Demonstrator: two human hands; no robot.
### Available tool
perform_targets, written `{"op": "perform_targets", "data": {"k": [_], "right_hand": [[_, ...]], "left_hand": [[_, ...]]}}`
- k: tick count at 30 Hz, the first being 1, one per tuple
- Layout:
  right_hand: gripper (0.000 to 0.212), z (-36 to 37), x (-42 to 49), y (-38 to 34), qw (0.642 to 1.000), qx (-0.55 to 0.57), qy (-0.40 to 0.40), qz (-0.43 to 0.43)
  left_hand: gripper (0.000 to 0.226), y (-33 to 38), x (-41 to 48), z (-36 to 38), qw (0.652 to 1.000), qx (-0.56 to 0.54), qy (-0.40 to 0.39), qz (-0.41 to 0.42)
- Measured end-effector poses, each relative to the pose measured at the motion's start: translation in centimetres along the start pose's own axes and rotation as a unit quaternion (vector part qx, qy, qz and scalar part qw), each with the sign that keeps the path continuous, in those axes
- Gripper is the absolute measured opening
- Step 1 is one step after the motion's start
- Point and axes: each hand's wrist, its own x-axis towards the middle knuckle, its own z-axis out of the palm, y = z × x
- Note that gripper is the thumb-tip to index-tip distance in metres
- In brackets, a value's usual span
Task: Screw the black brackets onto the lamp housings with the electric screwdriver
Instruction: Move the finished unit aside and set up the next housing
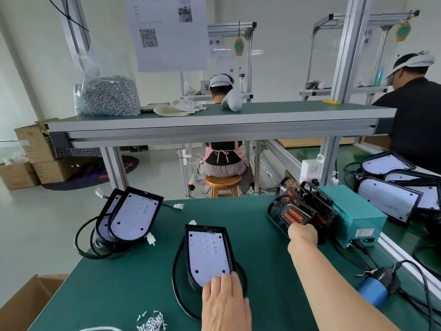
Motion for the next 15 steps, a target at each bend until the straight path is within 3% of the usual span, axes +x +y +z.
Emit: {"op": "perform_targets", "data": {"k": [3,10,15], "right_hand": [[0.040,0.2,-1.7,-1.1,0.998,0.056,-0.030,0.004],[0.014,-2.9,-9.3,-1.0,0.959,0.248,-0.136,0.005],[0.012,-5.2,-12.5,0.7,0.956,0.232,-0.167,-0.062]], "left_hand": [[0.070,0.0,0.1,-0.1,1.000,0.001,0.005,0.003],[0.067,0.1,0.1,0.0,1.000,-0.005,0.021,0.000],[0.061,0.3,-0.1,-0.2,1.000,-0.002,0.029,0.005]]}}
